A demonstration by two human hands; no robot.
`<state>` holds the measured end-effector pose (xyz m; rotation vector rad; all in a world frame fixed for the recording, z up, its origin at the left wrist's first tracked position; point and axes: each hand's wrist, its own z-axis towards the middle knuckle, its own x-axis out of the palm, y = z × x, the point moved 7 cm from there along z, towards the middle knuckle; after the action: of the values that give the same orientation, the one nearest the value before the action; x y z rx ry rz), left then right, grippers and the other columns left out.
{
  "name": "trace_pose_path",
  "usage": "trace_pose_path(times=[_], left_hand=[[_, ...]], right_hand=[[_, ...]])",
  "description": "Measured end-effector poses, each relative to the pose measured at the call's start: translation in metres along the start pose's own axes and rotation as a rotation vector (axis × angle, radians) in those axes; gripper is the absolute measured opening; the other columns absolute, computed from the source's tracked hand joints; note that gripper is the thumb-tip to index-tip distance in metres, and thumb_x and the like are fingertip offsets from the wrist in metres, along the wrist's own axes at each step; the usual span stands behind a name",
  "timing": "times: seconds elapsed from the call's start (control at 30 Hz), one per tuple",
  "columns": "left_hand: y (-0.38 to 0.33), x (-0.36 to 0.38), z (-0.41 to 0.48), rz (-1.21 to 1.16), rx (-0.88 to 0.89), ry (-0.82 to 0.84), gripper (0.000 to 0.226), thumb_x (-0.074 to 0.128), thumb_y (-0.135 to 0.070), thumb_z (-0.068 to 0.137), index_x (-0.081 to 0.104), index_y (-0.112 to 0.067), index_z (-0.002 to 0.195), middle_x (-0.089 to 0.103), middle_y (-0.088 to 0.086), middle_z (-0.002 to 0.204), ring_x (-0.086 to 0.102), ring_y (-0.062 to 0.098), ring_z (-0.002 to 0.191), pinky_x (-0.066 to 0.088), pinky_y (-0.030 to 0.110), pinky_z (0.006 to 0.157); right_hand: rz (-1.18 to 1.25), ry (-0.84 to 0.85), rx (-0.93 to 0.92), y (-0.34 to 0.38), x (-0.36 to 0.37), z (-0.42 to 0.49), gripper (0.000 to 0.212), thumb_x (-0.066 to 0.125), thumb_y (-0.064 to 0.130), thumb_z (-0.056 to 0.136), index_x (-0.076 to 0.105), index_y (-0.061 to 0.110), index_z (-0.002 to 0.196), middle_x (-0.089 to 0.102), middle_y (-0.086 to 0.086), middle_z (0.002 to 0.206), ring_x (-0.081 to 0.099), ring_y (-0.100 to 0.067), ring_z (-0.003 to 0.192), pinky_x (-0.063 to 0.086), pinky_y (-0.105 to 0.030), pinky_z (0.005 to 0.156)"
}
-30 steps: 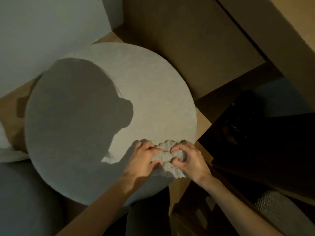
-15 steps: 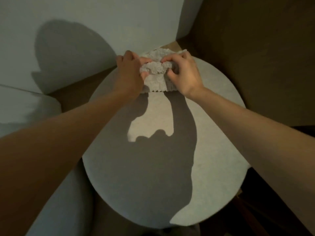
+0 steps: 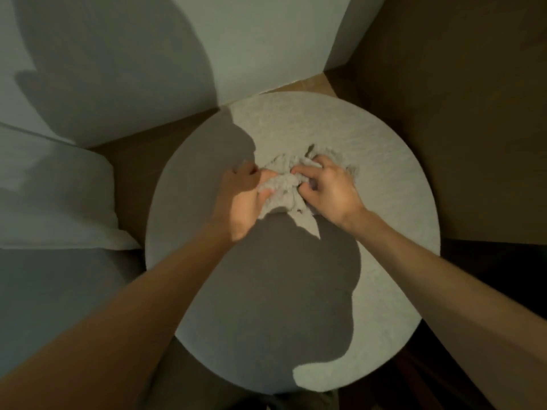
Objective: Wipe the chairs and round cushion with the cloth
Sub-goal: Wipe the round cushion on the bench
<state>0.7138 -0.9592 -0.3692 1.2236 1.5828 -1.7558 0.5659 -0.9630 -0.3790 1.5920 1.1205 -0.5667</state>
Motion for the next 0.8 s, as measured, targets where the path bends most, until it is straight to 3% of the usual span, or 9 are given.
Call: trace_pose_path(times=[0.1, 0.23, 0.33, 0.43, 0.53, 0.67, 0.73, 0.8], left_hand=[[-0.008, 0.027, -0.051, -0.058, -0.099, 0.176, 0.034, 0.056, -0.022, 0.092, 0.061, -0.023, 0.125, 0.056, 0.007, 0.123, 0.051, 0.031, 0.109, 0.034, 0.032, 0.097], [-0.029, 0.048, -0.119, -0.08, -0.06, 0.211, 0.025, 0.06, -0.018, 0.09, 0.069, -0.021, 0.114, 0.061, 0.007, 0.109, 0.055, 0.034, 0.098, 0.038, 0.038, 0.088], [-0.042, 0.071, -0.168, -0.019, -0.007, 0.32, 0.033, 0.049, -0.028, 0.097, 0.056, -0.029, 0.13, 0.054, 0.001, 0.121, 0.051, 0.026, 0.108, 0.036, 0.031, 0.092], [-0.05, 0.088, -0.207, -0.022, 0.042, 0.465, 0.037, 0.043, -0.034, 0.099, 0.046, -0.035, 0.136, 0.045, 0.002, 0.128, 0.046, 0.025, 0.111, 0.036, 0.032, 0.095], [-0.05, 0.086, -0.219, -0.001, 0.1, 0.545, 0.04, 0.045, -0.034, 0.099, 0.043, -0.037, 0.138, 0.042, 0.003, 0.128, 0.043, 0.025, 0.11, 0.039, 0.035, 0.095], [-0.035, 0.024, -0.173, -0.165, 0.06, 0.183, 0.032, 0.048, -0.017, 0.094, 0.065, -0.024, 0.121, 0.055, 0.012, 0.108, 0.044, 0.029, 0.101, 0.039, 0.032, 0.085], [-0.017, -0.003, -0.133, -0.135, -0.004, 0.099, 0.035, 0.047, -0.012, 0.095, 0.062, -0.023, 0.125, 0.052, 0.016, 0.119, 0.043, 0.032, 0.107, 0.037, 0.035, 0.087], [0.002, -0.027, -0.088, -0.038, -0.024, 0.019, 0.028, 0.048, -0.011, 0.094, 0.063, -0.01, 0.117, 0.048, 0.023, 0.123, 0.043, 0.038, 0.108, 0.038, 0.038, 0.087]], right_hand=[[0.047, 0.021, 0.028, -0.009, 0.014, -0.053, 0.036, 0.067, 0.012, 0.083, 0.069, 0.018, 0.119, 0.058, -0.018, 0.12, 0.06, -0.034, 0.105, 0.046, -0.034, 0.093], [0.087, 0.062, 0.088, -0.021, 0.043, -0.133, 0.035, 0.07, 0.012, 0.081, 0.071, 0.021, 0.115, 0.057, -0.015, 0.121, 0.063, -0.028, 0.088, 0.047, -0.032, 0.086], [0.1, 0.093, 0.107, -0.027, 0.062, -0.189, 0.032, 0.069, 0.015, 0.083, 0.071, 0.024, 0.114, 0.054, -0.004, 0.109, 0.051, -0.012, 0.07, 0.041, -0.023, 0.071], [0.161, 0.142, 0.167, -0.028, 0.078, -0.227, 0.032, 0.071, 0.016, 0.081, 0.071, 0.024, 0.113, 0.047, 0.004, 0.099, 0.052, -0.011, 0.081, 0.038, -0.022, 0.07], [0.199, 0.131, 0.255, -0.022, 0.081, -0.239, 0.033, 0.074, 0.017, 0.079, 0.072, 0.026, 0.111, 0.051, 0.006, 0.101, 0.055, -0.012, 0.093, 0.04, -0.015, 0.073], [0.231, -0.105, 0.155, 0.009, 0.042, -0.195, 0.03, 0.075, 0.013, 0.077, 0.074, 0.022, 0.105, 0.055, 0.001, 0.099, 0.053, -0.008, 0.083, 0.044, -0.02, 0.071], [0.215, -0.253, 0.077, 0.03, 0.014, -0.15, 0.029, 0.074, 0.011, 0.076, 0.074, 0.02, 0.104, 0.057, -0.007, 0.098, 0.055, -0.013, 0.082, 0.045, -0.022, 0.075], [0.203, -0.302, 0.013, 0.049, -0.005, -0.098, 0.028, 0.07, 0.012, 0.079, 0.072, 0.02, 0.106, 0.056, -0.011, 0.102, 0.055, -0.017, 0.086, 0.043, -0.024, 0.079]])
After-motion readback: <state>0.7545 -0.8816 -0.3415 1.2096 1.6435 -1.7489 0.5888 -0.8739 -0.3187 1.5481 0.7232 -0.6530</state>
